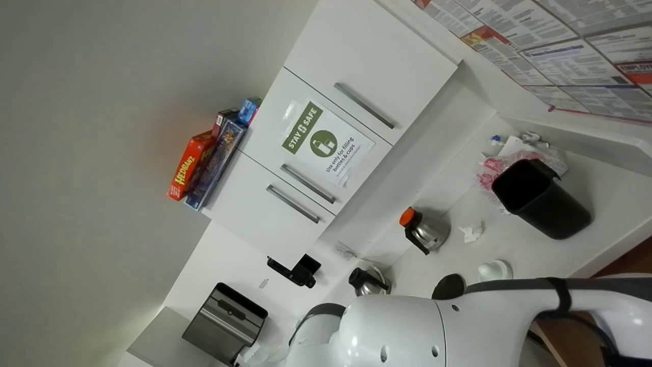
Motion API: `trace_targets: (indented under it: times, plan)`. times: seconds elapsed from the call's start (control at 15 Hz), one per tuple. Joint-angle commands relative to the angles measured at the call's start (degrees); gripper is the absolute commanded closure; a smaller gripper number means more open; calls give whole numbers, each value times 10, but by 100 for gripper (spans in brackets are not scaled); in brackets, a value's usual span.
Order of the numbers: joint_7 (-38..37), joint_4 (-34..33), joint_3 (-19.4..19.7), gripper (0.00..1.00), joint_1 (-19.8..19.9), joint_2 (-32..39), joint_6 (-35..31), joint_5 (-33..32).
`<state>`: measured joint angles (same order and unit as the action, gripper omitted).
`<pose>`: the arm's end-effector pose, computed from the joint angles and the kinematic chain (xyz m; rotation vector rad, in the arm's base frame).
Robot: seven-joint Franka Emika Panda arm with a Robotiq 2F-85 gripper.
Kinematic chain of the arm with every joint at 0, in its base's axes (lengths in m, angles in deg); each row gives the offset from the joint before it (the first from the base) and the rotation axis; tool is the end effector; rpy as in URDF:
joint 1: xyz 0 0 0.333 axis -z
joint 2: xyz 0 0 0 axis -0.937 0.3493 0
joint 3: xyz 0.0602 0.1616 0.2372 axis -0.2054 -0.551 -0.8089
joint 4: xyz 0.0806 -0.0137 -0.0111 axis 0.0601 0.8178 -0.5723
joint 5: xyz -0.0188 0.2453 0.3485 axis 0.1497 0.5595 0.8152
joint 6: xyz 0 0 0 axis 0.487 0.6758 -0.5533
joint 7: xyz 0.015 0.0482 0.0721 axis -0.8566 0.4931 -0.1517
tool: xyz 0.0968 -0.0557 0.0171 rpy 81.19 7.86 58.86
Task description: Close the drawer
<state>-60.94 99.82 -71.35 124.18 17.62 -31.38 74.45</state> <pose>0.3316 -0.5007 -0.0155 -1.7043 1.7633 0.1692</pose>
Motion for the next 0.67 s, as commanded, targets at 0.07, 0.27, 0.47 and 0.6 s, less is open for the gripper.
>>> trace_targets:
  times: [0.07, 0.27, 0.47, 0.6]
  plan:
    - [-20, -22, -22, 100, -28, 11, -2, 86]
    - [-34, -43, -19, 100, -61, 26, -4, 134]
    - [-70, -74, -7, 100, -108, 47, -14, 161]
    - [-100, -96, 0, 100, -138, 62, -22, 167]
